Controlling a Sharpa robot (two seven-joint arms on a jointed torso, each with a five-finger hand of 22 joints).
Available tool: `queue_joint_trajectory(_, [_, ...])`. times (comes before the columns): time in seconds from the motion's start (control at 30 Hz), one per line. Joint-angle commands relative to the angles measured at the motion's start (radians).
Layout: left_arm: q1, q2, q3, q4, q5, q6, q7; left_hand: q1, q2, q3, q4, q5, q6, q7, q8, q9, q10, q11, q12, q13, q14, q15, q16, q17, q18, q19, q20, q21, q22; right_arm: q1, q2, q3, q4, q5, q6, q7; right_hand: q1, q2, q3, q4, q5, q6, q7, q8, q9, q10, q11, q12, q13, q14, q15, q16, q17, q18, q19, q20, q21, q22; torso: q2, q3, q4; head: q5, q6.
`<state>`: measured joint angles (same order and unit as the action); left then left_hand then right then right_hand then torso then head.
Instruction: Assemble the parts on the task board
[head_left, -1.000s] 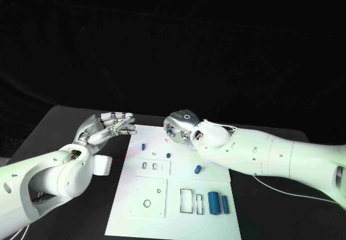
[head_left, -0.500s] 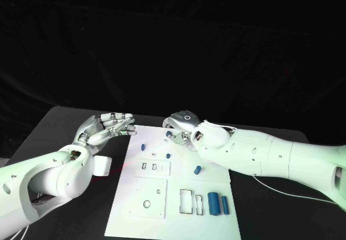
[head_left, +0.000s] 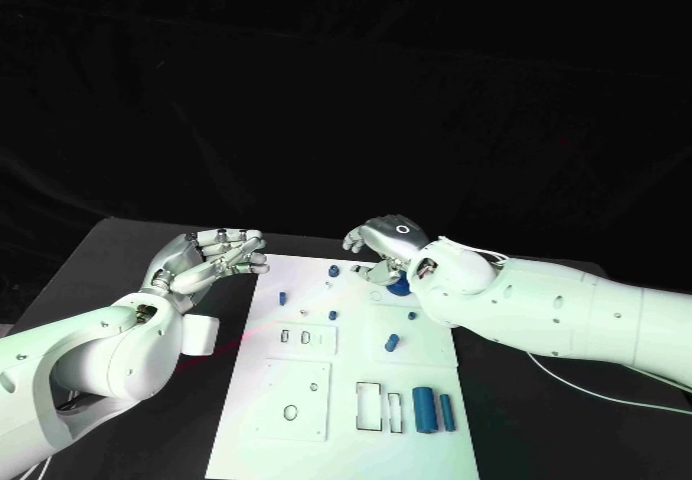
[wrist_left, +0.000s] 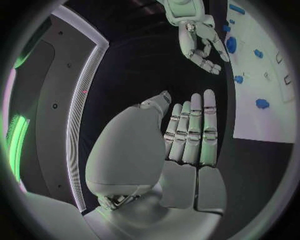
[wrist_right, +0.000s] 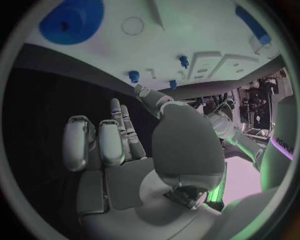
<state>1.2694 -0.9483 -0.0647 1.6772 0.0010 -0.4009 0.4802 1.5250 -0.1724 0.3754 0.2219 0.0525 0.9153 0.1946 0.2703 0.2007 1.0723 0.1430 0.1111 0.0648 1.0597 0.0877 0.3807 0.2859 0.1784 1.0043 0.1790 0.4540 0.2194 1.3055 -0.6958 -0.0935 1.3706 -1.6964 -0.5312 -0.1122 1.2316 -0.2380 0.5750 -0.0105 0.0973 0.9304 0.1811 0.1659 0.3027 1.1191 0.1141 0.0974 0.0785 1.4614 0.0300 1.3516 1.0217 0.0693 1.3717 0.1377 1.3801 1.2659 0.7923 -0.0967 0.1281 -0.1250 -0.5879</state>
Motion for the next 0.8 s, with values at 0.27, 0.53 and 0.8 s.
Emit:
queue_joint_trajectory(0.27, [0.002,0.004,0.001,-0.009,0.001,0.024,0.000,-0.002,-0.008,0.008,0.000,-0.001,-0.002,0.007,-0.002,-0.002,0.000,0.005,-0.006,-0.001,0.007,0.003,-0.006,0.001,0.001,-0.002,-0.001,0.005,0.002,0.028,-0.177,0.016,0.116,0.256,0.094,-0.033,-0.022,-0.028,-0.083,0.033,0.076,-0.003,-0.018,-0.001,0.007,0.180,-0.035,0.085,0.056,0.027,-0.027,0.045,0.074,-0.016,0.056,-0.024,0.052,0.081,-0.012,0.0197,-0.0371,-0.005,0.007])
queue_joint_trajectory(0.53, [0.001,0.008,0.001,-0.020,0.003,0.039,-0.004,-0.003,-0.008,0.009,-0.001,-0.001,0.000,0.005,-0.002,-0.001,0.003,0.005,-0.008,0.000,0.005,0.004,-0.010,0.002,0.000,-0.004,0.000,0.005,0.001,0.027,-0.204,0.012,0.119,0.263,0.156,-0.075,0.001,-0.019,-0.267,0.073,0.107,-0.026,-0.047,0.038,0.032,0.264,-0.067,0.309,0.253,0.043,-0.055,0.082,0.154,-0.024,0.078,-0.052,0.073,0.118,-0.012,0.0339,-0.0469,0.007,0.004])
queue_joint_trajectory(0.8, [0.001,0.012,0.000,-0.024,0.004,0.042,-0.007,-0.005,-0.008,0.010,-0.002,-0.001,0.001,0.005,-0.002,-0.002,0.005,0.005,-0.011,0.000,0.003,0.004,-0.013,0.002,0.000,-0.007,0.001,0.004,0.001,0.011,-0.166,0.002,0.074,0.291,0.178,-0.074,0.158,0.037,-0.485,0.278,0.120,-0.118,-0.028,0.133,0.076,0.204,-0.047,1.089,1.071,0.065,-0.036,0.144,0.300,-0.033,0.103,-0.037,0.095,0.165,-0.010,0.0388,-0.0400,0.009,-0.003])
